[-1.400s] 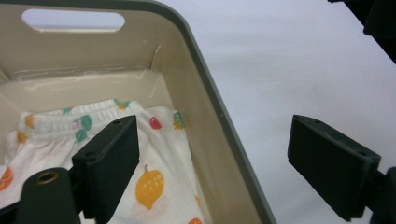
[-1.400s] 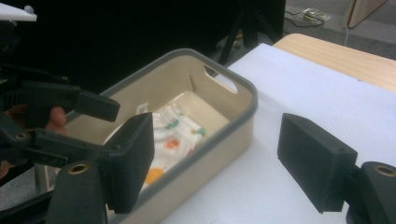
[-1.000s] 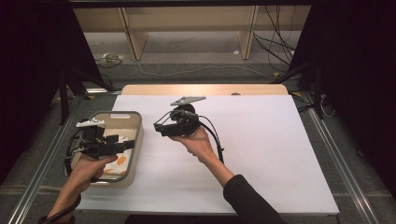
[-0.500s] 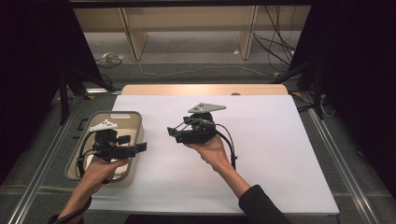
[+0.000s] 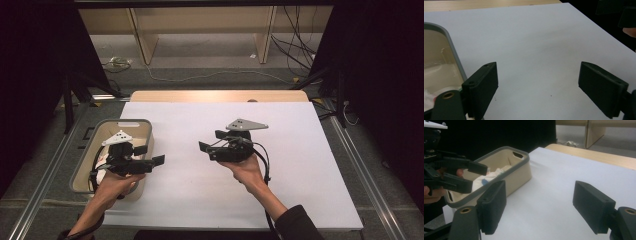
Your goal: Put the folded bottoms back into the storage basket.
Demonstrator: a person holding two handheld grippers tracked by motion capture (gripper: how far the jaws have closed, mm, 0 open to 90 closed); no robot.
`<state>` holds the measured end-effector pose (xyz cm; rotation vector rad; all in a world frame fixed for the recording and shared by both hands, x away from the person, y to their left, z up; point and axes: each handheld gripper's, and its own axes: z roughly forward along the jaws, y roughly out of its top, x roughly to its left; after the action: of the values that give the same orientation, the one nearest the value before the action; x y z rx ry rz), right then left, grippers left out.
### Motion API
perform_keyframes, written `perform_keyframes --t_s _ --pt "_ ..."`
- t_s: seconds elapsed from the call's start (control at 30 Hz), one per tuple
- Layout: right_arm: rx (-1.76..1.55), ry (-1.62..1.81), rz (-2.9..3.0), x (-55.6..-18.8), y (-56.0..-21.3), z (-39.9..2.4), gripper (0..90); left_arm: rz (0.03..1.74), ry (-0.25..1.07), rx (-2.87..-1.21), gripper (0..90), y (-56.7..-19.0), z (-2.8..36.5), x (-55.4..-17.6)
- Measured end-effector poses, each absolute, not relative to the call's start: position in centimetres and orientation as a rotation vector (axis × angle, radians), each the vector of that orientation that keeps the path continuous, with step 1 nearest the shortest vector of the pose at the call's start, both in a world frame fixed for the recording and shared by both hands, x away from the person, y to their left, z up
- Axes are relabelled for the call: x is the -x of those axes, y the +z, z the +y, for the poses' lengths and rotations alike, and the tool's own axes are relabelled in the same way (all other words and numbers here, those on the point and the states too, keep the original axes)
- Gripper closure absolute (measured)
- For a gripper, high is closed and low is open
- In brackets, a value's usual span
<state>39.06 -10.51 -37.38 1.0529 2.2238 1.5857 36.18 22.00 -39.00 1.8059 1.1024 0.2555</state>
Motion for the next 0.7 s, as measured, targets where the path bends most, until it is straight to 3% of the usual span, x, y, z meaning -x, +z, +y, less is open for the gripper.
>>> perform_keyframes --t_s 0.7 --pt "-1.073 1.580 2.146 -36.8 -38.0 -14.6 27.1 0.987 0.281 -1.782 15.9 -39.1 20.4 -35.0"
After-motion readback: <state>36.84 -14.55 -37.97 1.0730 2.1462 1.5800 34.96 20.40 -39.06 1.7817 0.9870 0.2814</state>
